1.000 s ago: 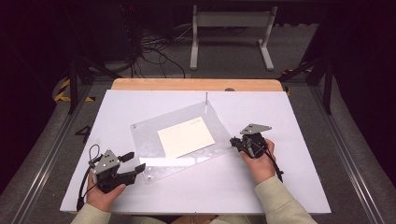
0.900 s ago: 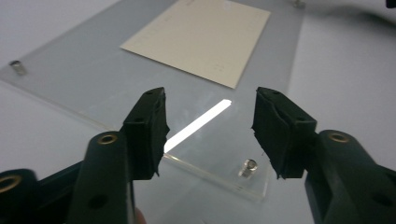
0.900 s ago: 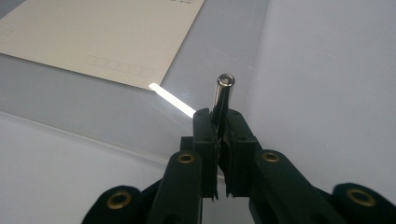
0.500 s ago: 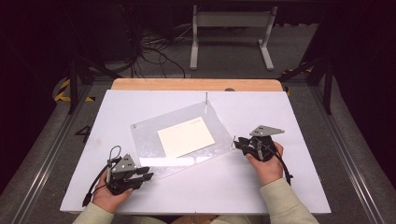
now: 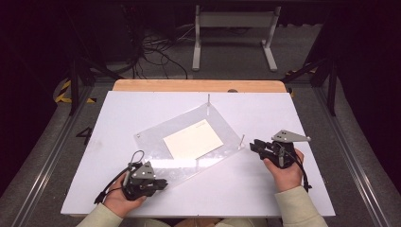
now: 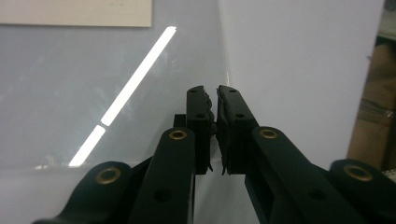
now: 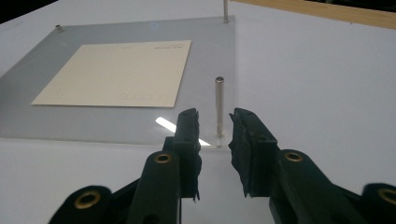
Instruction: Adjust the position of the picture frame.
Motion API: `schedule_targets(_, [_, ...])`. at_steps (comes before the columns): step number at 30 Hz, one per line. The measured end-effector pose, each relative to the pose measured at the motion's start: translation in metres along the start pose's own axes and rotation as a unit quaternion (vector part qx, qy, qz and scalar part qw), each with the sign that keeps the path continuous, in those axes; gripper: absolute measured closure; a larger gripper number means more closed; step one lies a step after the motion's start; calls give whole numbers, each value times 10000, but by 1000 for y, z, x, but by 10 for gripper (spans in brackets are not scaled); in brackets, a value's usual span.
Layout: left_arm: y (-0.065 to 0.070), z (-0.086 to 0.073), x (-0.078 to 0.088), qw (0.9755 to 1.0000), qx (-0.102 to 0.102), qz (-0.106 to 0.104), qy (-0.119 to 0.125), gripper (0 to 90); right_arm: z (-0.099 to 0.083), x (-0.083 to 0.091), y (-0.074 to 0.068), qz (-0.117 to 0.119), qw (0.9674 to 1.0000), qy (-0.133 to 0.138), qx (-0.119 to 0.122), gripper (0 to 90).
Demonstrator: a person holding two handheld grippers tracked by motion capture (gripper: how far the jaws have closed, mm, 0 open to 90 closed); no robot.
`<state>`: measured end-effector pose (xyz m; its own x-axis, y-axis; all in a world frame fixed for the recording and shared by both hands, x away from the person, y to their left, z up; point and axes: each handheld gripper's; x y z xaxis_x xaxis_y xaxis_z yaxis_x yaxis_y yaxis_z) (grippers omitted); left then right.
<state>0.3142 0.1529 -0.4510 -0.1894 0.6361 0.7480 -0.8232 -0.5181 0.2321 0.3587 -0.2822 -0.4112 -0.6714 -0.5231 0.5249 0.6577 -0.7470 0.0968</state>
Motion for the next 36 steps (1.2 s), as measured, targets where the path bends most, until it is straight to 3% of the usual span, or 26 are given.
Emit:
schedule_targets(1, [5,4,-6,9998,-11,-185,14,839,-3,3,1,-12,10000,2,-33,709])
schedule_targets(3, [13,9,-14,9995,-106,-284,11,839,-8,9,3,-34,9999,-13,-104,707])
schedule_targets(7, [27,20,-27,9992,-269,-286,31,845,-14,16,6,-67,9998,1,-191,711])
schedule_targets(8, [29,23,-33,9975,-191,-673,-5,900,-15,17,6,-66,9998,3,-213,711])
schedule_targets(9, [35,25,-43,9958,-219,-874,-179,900,-16,18,6,-65,9997,-6,-220,712])
schedule_targets(10, [44,27,-49,9962,-472,-719,-102,900,-16,18,6,-60,9997,-10,-231,712])
schedule_targets(11, [51,32,-51,9965,-585,-571,-199,900,-16,18,6,-55,9997,-12,-228,711])
schedule_targets(13, [58,36,-52,9963,-693,-505,-101,898,-16,18,5,-41,9998,-6,-209,710])
schedule_targets(15, [61,39,-50,9966,-668,-476,58,890,-16,18,5,-32,9998,-4,-204,709])
schedule_targets(18, [50,39,-35,9977,-419,-341,420,815,-16,17,4,18,9998,-21,-174,705])
schedule_targets(20, [33,39,-20,9967,-76,-133,791,770,-17,15,2,47,9998,-52,-167,703])
schedule_targets(22, [6,38,2,9904,509,353,1237,730,-16,13,0,78,9999,-69,-131,700])
schedule_targets(23, [-4,37,10,9869,657,598,1348,705,-16,12,-1,82,9999,-77,-103,698])
schedule_targets(24, [-14,36,18,9815,894,847,1463,683,-15,12,-2,84,9999,-75,-80,696])
schedule_targets(26, [-29,33,27,9755,1087,1217,1474,656,-14,11,-4,95,9999,-86,-48,695])
schedule_targets(27, [-40,31,31,9695,1169,1528,1515,636,-14,10,-5,100,9999,-103,-31,693])
schedule_targets(30, [-64,25,34,9602,1399,1944,1438,603,-15,7,-7,138,9998,-150,7,690])
schedule_targets(31, [-64,25,34,9602,1399,1944,1438,593,-15,7,-7,138,9998,-150,7,690])
schedule_targets(32, [-74,22,33,9568,1445,2103,1391,593,-15,7,-8,146,9998,-162,31,688])
schedule_targets(36, [-94,19,27,9515,1721,2243,1216,525,-16,7,-8,151,9997,-172,-10,687])
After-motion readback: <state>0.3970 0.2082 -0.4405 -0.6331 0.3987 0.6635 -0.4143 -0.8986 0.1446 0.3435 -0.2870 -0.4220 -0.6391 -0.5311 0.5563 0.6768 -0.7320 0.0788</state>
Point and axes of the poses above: each handheld gripper's, and its own axes: x roughly backward along the jaws, z roughly out of its top, y roughly to its right, and after that the axes turned 12 degrees about x, right-handed
